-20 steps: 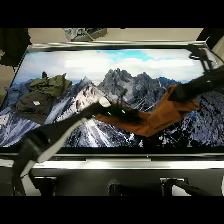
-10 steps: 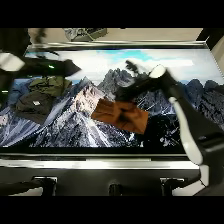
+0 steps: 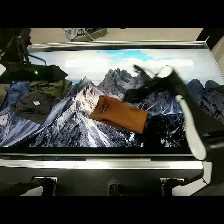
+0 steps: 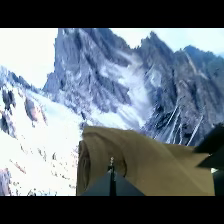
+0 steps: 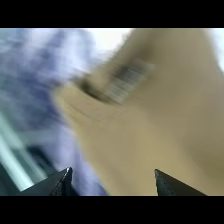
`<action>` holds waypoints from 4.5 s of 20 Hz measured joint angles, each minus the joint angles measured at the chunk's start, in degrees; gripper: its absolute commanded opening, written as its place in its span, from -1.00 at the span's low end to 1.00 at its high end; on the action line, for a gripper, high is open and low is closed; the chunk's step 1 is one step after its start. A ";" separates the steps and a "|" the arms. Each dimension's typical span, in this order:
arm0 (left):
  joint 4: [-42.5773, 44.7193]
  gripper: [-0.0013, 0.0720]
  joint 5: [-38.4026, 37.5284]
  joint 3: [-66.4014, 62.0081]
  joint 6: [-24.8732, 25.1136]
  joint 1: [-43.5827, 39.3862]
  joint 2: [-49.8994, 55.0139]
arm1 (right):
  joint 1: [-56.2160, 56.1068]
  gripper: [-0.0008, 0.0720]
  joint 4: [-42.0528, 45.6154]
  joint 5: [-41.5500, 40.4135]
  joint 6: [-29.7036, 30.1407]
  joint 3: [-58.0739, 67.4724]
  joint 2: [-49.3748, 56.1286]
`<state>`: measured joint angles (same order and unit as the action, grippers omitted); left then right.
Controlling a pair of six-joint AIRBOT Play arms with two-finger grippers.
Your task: Fold the shirts.
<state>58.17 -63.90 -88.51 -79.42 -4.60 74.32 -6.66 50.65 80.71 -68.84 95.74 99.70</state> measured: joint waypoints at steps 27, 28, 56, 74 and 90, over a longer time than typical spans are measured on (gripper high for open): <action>0.33 -0.85 0.31 4.33 0.13 -3.78 -0.24 | 28.61 -0.85 -16.85 -12.79 16.00 -22.84 -8.59; 0.33 -0.85 0.28 4.35 0.13 -3.78 -0.24 | 31.67 -0.85 -16.81 -12.11 15.63 -20.85 -8.66; 0.26 -0.85 -3.65 4.35 0.11 -3.85 -0.24 | 70.58 -0.46 28.55 -2.21 -8.24 -44.46 -25.79; 23.50 0.34 -5.40 -4.55 -11.34 -2.54 1.55 | 36.46 0.86 37.09 -7.78 1.99 -9.68 -30.16; 25.29 0.34 -3.58 24.59 -14.45 -4.44 -11.72 | 11.87 0.85 36.15 8.55 4.13 -15.93 -21.99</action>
<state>83.46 -67.48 -63.92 -93.86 -9.04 62.61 5.21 86.80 89.25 -64.71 79.81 77.71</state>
